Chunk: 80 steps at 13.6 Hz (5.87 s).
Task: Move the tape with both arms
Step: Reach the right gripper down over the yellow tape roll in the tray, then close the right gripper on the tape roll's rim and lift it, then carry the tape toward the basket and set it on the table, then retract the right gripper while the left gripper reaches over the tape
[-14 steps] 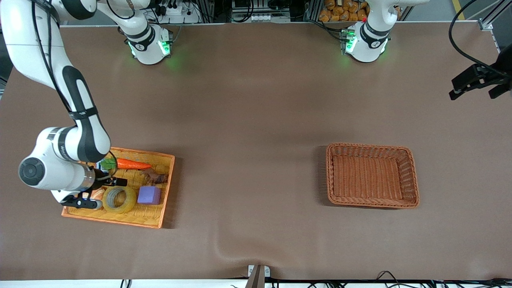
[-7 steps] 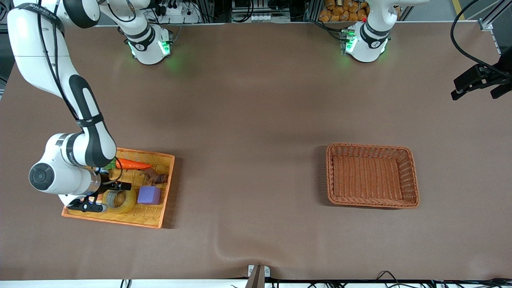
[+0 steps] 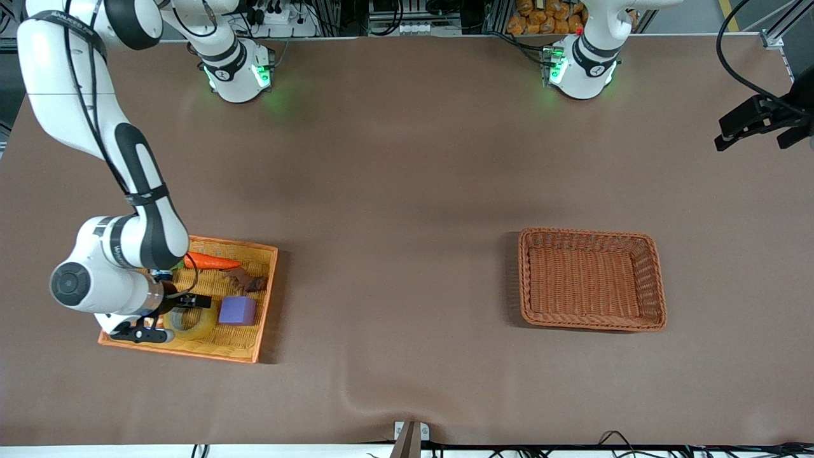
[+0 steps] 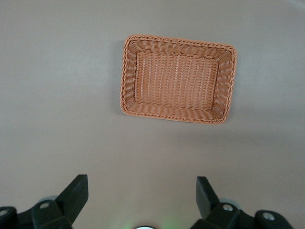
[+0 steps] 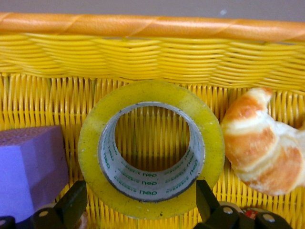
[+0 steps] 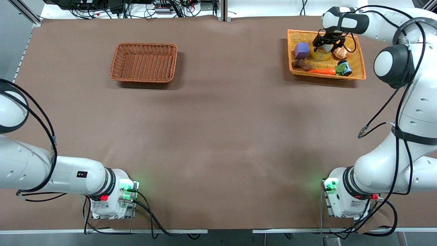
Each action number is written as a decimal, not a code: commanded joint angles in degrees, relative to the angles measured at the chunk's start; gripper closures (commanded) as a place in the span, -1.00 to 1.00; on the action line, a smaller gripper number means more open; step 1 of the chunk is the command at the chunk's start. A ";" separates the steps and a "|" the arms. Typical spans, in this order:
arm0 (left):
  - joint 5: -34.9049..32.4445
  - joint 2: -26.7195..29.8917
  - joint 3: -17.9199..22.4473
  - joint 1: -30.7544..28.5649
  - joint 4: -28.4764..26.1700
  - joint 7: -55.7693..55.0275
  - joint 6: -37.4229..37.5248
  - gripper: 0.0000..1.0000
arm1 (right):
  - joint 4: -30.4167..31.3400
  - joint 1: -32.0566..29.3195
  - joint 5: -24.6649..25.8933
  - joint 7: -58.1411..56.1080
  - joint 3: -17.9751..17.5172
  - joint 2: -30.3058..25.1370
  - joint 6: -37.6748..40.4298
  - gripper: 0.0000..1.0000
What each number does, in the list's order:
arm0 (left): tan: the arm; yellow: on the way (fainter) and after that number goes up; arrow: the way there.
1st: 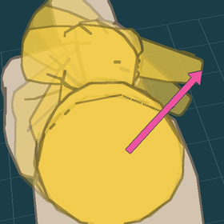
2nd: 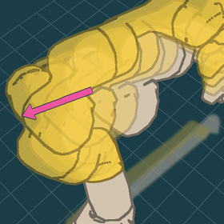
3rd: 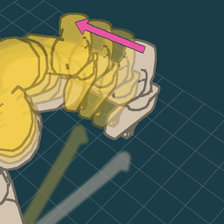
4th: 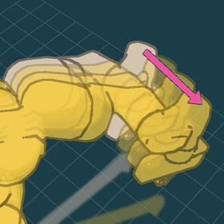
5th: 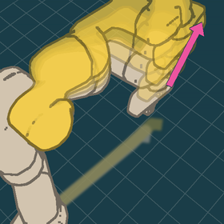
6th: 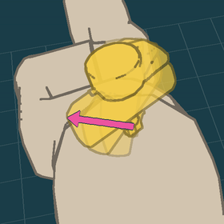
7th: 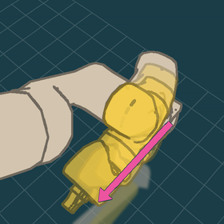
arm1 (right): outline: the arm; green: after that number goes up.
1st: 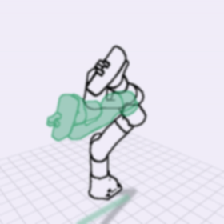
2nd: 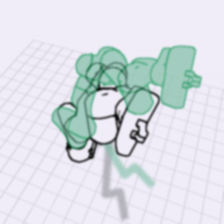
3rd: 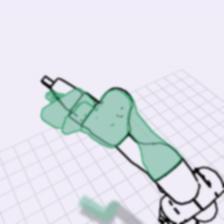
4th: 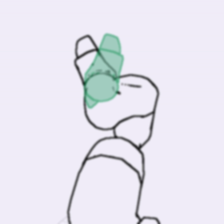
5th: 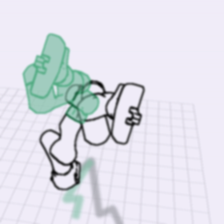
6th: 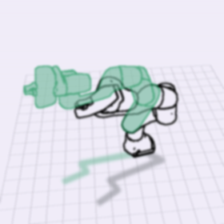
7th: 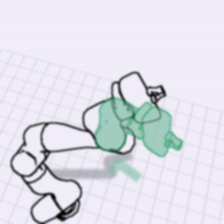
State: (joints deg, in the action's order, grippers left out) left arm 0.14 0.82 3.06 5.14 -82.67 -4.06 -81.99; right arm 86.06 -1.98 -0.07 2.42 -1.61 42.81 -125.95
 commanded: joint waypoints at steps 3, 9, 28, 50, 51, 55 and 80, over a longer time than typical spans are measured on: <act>0.30 1.46 0.02 -0.31 -1.00 1.07 0.78 -1.00 | -2.04 0.92 0.42 0.21 -0.33 2.37 -1.31 -1.00; 0.30 1.81 -0.07 -0.22 -0.65 0.63 0.78 -1.00 | -8.26 1.19 0.60 -0.58 -0.33 1.05 5.17 -1.00; 0.39 1.46 -2.18 0.40 -0.65 0.46 -0.54 -1.00 | -8.10 2.33 2.53 -2.26 -0.59 5.09 1.06 1.00; -0.05 0.41 -4.29 0.31 -1.79 -0.16 -0.80 -1.00 | -8.72 27.00 1.47 33.82 -1.03 -7.31 14.26 1.00; 0.21 0.49 -4.46 0.22 -2.14 -0.16 -0.97 -1.00 | -8.72 29.98 1.30 38.66 -0.94 -6.60 12.59 1.00; 0.13 0.41 -4.81 0.31 -2.23 -0.16 -0.97 -1.00 | -8.63 40.36 1.30 56.86 -1.03 -2.04 4.34 1.00; -0.49 -7.57 -24.47 1.62 -5.75 -22.18 -8.78 -1.00 | 10.09 5.85 2.79 0.32 -0.24 -31.63 23.37 -1.00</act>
State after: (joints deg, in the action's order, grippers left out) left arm 0.14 -3.54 -17.22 6.07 -88.85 -20.60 -88.06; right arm 89.36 6.69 1.73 6.70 -0.75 19.21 -102.78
